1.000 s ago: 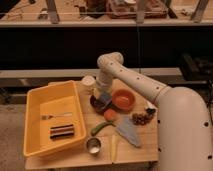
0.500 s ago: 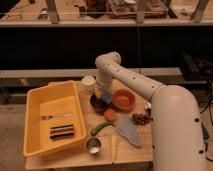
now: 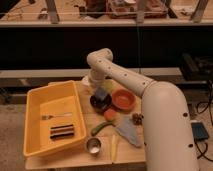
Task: Wipe purple bowl with sponge
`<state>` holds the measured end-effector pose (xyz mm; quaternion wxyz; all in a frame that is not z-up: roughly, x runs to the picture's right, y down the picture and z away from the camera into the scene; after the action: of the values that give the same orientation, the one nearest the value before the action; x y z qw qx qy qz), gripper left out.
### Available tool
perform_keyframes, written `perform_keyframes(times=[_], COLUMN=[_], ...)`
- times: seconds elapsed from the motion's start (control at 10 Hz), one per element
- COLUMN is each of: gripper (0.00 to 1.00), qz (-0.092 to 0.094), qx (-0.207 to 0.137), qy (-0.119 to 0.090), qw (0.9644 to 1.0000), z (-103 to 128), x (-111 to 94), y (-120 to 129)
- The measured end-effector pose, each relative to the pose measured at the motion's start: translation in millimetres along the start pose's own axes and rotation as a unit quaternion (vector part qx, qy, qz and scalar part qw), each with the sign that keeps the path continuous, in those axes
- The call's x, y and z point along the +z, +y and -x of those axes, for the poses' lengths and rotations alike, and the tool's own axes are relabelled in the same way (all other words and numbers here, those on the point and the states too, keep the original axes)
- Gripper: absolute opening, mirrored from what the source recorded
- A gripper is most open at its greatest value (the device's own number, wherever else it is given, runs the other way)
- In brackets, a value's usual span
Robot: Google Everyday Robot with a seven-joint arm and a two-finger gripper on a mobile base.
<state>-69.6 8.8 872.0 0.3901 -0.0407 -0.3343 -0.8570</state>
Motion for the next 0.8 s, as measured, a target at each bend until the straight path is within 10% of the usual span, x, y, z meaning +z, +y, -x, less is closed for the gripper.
perform_keyframes(times=[0.8], gripper=[0.00], qz=[-0.003], qx=[-0.050], qy=[-0.022], qw=[0.9985], z=[49], x=[1], y=[-42])
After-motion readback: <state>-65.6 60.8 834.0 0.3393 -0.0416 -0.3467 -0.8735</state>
